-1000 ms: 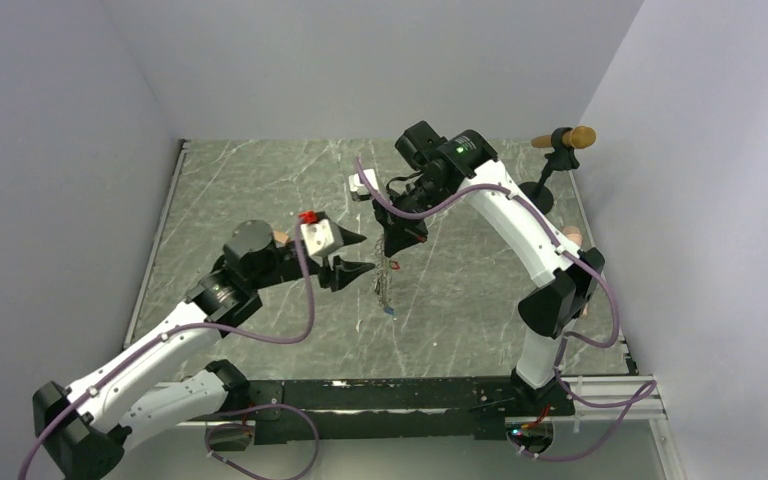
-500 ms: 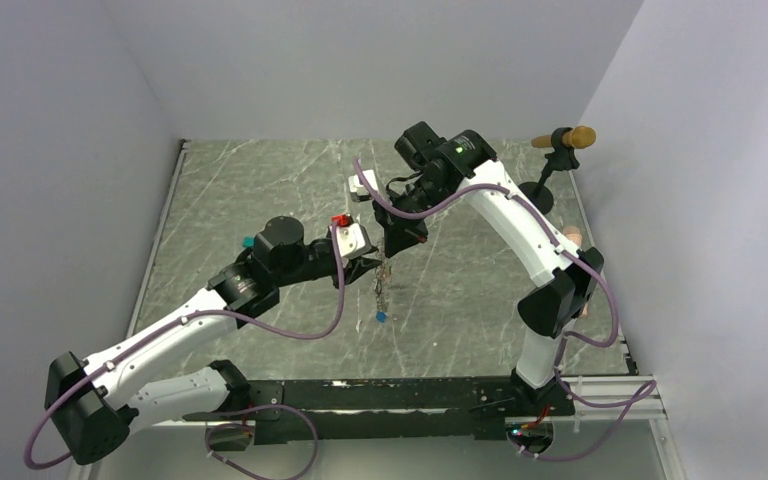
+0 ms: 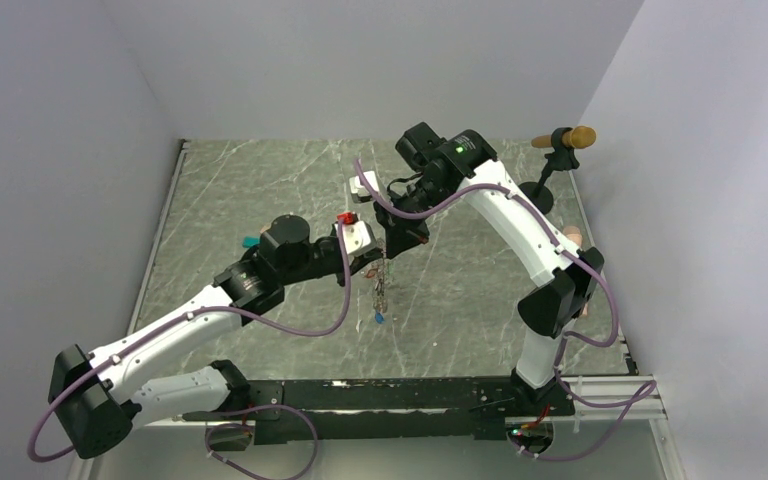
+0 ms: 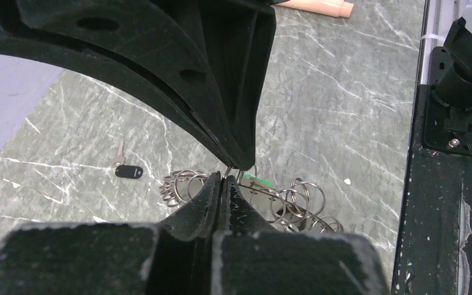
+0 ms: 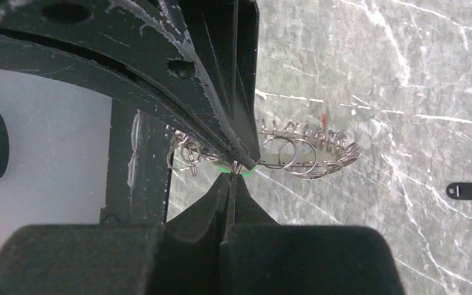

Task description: Put the keys on the keyring

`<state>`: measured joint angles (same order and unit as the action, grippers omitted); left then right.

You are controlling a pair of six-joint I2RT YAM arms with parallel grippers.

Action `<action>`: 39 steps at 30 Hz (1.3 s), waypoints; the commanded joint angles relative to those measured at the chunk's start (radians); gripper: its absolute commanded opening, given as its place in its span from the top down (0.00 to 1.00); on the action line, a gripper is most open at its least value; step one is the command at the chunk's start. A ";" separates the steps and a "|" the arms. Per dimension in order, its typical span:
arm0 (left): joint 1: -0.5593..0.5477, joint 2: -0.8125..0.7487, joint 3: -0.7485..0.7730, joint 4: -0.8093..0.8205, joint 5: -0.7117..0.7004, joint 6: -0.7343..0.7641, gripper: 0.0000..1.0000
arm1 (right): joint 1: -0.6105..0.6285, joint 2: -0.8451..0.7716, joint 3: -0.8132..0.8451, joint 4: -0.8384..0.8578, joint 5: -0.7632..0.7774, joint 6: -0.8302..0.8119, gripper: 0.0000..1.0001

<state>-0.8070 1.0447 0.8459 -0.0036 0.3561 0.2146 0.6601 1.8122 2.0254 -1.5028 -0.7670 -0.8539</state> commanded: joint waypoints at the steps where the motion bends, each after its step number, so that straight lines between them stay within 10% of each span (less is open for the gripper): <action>1: -0.010 0.007 0.048 0.032 -0.022 -0.010 1.00 | 0.002 -0.019 0.007 0.006 -0.050 -0.014 1.00; 5: -0.015 -0.023 0.010 0.075 -0.059 -0.042 1.00 | 0.001 -0.025 0.002 0.007 -0.069 -0.018 1.00; 11: 0.002 -0.138 -0.147 0.292 -0.058 -0.184 1.00 | -0.018 -0.036 -0.018 0.007 -0.142 -0.037 0.74; 39: 0.099 -0.124 -0.482 1.070 0.052 -0.589 1.00 | -0.070 -0.058 -0.089 0.050 -0.334 -0.033 0.60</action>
<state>-0.7143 0.9150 0.3580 0.8734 0.3534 -0.3386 0.5983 1.7931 1.9282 -1.4723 -1.0206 -0.8795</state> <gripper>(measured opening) 0.012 0.400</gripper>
